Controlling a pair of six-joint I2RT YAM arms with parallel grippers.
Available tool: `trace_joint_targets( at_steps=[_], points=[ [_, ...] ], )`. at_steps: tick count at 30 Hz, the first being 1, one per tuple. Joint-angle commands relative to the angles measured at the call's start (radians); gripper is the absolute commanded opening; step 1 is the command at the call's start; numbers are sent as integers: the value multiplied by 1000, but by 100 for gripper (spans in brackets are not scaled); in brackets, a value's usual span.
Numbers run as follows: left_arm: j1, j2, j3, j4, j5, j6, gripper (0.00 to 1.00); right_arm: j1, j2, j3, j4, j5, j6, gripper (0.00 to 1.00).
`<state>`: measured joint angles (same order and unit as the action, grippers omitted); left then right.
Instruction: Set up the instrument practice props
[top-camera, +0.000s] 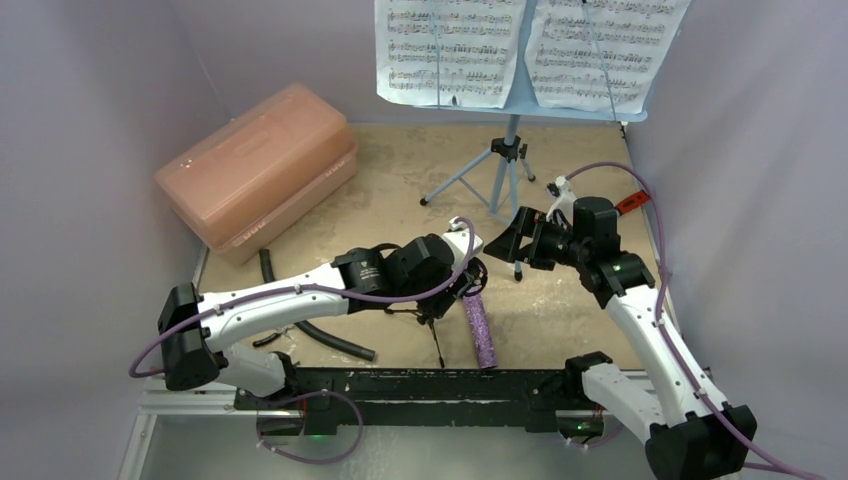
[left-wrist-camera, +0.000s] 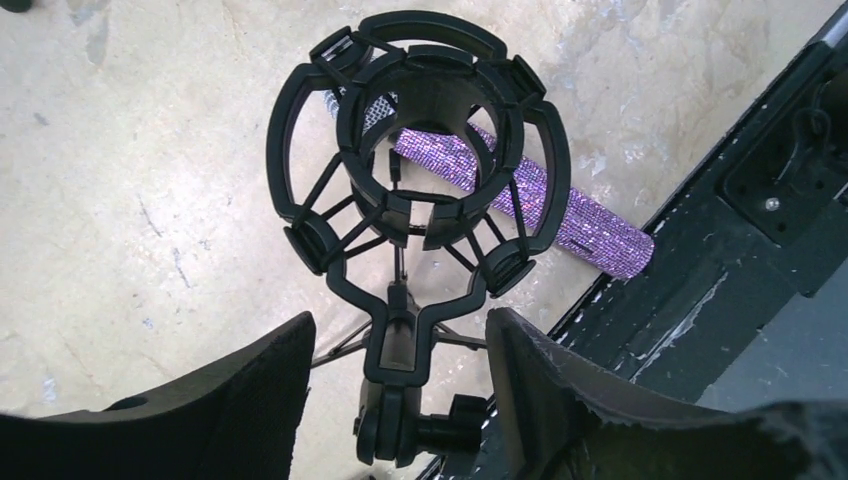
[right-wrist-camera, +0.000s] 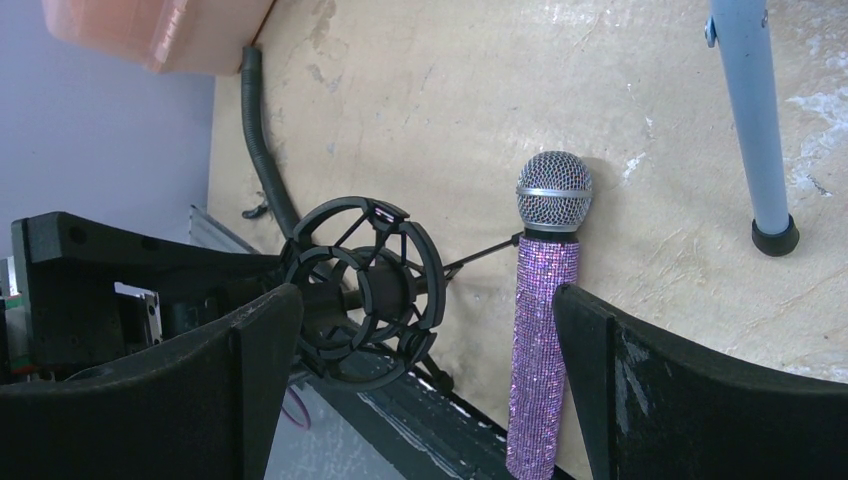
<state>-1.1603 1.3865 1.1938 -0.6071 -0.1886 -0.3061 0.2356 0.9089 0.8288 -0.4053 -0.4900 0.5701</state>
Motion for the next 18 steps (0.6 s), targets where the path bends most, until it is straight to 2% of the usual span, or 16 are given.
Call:
trace_joint_targets(
  at_steps=[1, 4, 9, 18],
  points=[
    [-8, 12, 54, -33, -62, 30, 58, 2, -5, 15, 16, -14, 4, 98],
    [-8, 10, 60, -41, -60, 36, 53, 2, -5, 14, 13, -13, -2, 98],
    [-9, -4, 54, -41, -83, 72, 40, 3, -2, 20, 19, -5, -7, 98],
    [-7, -39, 45, -58, -204, 123, 23, 2, -1, 31, 9, 4, -24, 98]
  ],
)
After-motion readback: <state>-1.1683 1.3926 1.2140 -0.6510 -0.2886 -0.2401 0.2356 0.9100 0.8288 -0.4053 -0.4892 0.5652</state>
